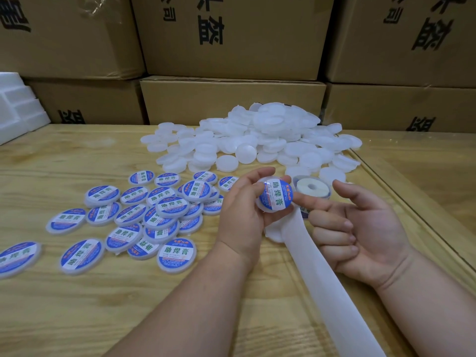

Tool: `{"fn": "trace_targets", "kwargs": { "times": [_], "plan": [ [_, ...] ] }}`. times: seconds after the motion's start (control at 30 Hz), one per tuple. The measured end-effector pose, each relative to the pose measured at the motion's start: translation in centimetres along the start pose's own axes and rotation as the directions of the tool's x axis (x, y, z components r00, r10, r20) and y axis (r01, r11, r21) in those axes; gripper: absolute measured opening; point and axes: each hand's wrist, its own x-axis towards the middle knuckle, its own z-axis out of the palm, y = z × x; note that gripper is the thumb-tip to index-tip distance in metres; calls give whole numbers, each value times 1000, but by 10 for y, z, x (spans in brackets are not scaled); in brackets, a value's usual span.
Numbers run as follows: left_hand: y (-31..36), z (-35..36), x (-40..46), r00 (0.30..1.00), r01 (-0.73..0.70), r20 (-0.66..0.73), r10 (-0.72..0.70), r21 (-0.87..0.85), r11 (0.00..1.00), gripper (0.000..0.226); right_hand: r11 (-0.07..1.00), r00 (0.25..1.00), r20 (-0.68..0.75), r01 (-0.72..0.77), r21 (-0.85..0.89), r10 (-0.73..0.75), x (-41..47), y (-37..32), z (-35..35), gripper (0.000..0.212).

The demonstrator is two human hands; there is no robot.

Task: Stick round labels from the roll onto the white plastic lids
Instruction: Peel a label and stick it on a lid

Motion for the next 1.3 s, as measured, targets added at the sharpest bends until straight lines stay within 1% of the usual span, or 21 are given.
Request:
{"fn": "trace_targets", "kwargs": {
  "times": [0.2, 0.37, 0.8, 0.93, 1.03, 1.1, 1.2, 1.3],
  "plan": [
    [2, 3, -1, 1000, 8, -24, -7, 5, 1000, 28, 1000, 1000, -28, 4, -10, -5, 0, 0, -1, 65],
    [1, 2, -1, 1000, 0, -17, 0, -3, 1000, 27, 1000, 999, -38, 12, -13, -12, 0, 0, 0, 66],
    [-1, 1, 1, 1000, -5, -13, 6, 4, 1000, 37, 1000, 997, -70, 20, -12, -21, 0, 0, 3, 68],
    [-2, 2, 0, 1000, -20, -13, 20, 15, 1000, 29, 999, 995, -93, 24, -21, -26, -1, 0, 4, 66],
    [-3, 3, 0, 999, -48, -13, 48, 55, 997, 19, 1000, 996, -87, 24, -15, -25, -1, 1, 4, 77],
    [-3, 3, -1, 998, -56, -12, 57, 75, 996, 17, 1000, 996, -87, 24, -20, -26, -1, 1, 4, 83],
    [-4, 2, -1, 998, -60, -9, 61, 98, 993, 20, 999, 997, -78, 28, -25, -29, -1, 0, 3, 80],
    [-4, 2, -1, 998, -67, -7, 69, 131, 989, 33, 999, 997, -67, 27, -25, -28, -1, 0, 2, 76]
  ]
}}
